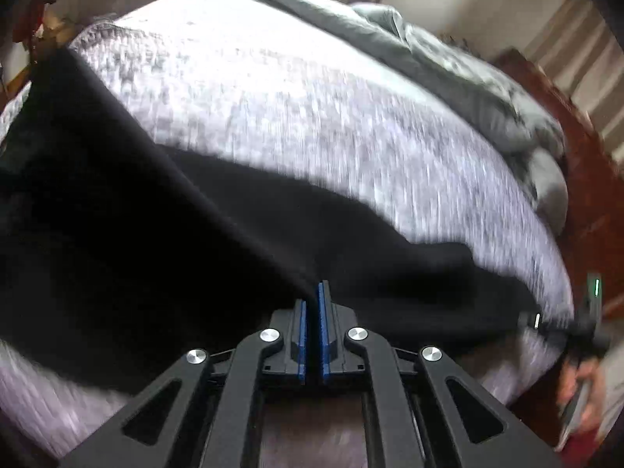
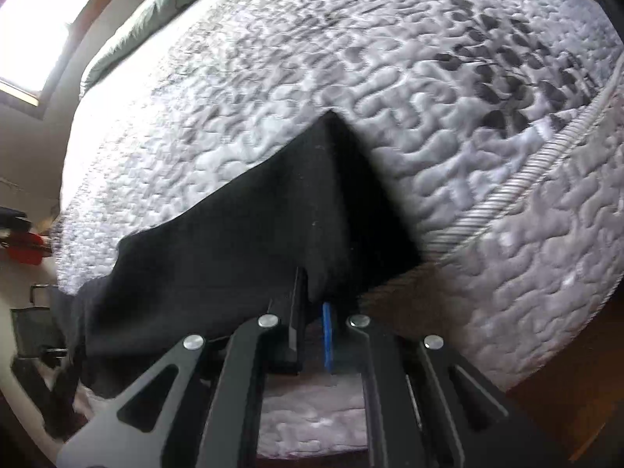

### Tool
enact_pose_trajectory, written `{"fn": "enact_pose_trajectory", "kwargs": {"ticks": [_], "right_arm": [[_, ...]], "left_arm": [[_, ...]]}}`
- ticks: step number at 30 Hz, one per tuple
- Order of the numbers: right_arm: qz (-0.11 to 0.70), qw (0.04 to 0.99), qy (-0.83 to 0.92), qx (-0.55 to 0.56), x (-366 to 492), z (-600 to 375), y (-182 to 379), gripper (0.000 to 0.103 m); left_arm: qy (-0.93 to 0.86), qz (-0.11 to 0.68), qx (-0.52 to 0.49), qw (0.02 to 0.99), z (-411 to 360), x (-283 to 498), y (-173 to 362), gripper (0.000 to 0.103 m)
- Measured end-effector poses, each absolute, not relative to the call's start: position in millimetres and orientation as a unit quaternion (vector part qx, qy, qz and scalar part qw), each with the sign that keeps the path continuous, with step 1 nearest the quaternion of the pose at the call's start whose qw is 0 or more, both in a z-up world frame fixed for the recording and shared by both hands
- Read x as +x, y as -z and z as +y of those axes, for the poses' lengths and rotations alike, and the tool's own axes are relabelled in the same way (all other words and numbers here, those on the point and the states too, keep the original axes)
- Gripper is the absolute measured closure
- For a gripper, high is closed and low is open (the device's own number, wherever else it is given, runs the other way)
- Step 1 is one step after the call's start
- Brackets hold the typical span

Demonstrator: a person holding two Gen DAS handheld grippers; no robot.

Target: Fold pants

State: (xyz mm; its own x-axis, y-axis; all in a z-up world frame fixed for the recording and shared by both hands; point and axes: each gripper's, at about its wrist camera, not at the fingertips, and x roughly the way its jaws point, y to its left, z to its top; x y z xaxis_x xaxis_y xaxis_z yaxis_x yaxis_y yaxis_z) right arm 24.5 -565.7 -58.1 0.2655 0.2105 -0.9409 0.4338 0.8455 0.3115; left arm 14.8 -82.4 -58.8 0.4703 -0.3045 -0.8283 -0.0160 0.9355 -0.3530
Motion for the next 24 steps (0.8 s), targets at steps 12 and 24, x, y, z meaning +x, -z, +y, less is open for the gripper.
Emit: {"fn": "enact_pose_trajectory", "kwargs": {"ticks": [12, 24], "right_arm": [[0.613, 0.765, 0.143, 0.134, 5, -537, 40, 0.059], [0.651, 0.752, -0.095, 0.046, 32, -334, 53, 0.064]], "left_arm": [[0.079, 0.529, -0.130, 0.835, -89, -6, 110, 0.095], [0.082, 0.533, -0.132, 0.832, -89, -4, 113, 0.094]]}}
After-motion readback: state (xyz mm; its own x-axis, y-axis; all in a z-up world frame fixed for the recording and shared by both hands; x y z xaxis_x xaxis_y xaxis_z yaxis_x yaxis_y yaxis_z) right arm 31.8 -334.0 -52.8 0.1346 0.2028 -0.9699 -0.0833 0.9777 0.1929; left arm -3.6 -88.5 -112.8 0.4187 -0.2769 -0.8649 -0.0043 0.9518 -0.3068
